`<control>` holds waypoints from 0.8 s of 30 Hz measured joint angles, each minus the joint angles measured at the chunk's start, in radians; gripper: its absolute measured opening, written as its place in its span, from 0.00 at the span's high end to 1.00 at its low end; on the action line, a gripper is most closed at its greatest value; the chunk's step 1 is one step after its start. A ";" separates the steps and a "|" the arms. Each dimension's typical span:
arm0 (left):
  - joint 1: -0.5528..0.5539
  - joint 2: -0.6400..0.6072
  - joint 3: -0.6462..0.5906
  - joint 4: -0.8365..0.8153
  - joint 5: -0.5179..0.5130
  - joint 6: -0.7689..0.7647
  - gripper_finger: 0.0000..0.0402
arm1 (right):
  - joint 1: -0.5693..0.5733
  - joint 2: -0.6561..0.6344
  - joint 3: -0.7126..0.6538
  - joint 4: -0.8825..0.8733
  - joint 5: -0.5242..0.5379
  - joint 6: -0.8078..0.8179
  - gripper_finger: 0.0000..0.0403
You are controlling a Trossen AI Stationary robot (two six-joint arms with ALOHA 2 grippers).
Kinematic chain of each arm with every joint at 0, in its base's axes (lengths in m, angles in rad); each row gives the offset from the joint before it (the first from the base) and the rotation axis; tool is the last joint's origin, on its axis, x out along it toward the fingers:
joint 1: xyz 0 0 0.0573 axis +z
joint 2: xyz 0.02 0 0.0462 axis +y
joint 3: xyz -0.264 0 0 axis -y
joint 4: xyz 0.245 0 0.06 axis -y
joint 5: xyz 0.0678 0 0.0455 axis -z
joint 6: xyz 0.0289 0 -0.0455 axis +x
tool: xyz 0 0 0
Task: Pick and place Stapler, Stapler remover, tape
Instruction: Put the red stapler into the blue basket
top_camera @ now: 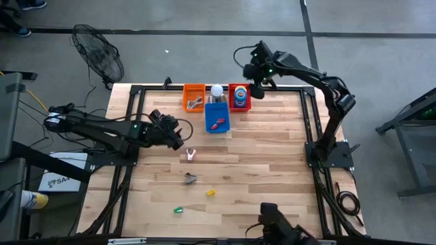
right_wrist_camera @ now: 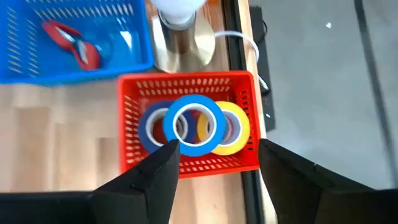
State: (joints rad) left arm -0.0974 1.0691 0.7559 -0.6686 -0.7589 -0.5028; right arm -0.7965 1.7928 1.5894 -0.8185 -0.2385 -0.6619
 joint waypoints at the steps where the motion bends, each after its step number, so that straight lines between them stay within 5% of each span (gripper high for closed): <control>1: 0.018 0.000 0.000 -0.004 0.012 0.000 0.37 | -0.010 -0.006 0.000 -0.001 -0.033 0.004 0.48; 12: 0.189 0.000 -0.100 0.043 0.188 -0.007 0.37 | -0.049 -0.037 -0.069 0.012 -0.111 -0.012 0.48; 24: 0.332 0.009 -0.215 0.142 0.332 -0.038 0.37 | -0.048 -0.351 -0.498 0.379 -0.065 0.037 0.48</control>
State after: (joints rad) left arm 0.2350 1.0780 0.5408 -0.5263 -0.4271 -0.5405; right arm -0.8442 1.4421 1.0914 -0.4396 -0.3037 -0.6247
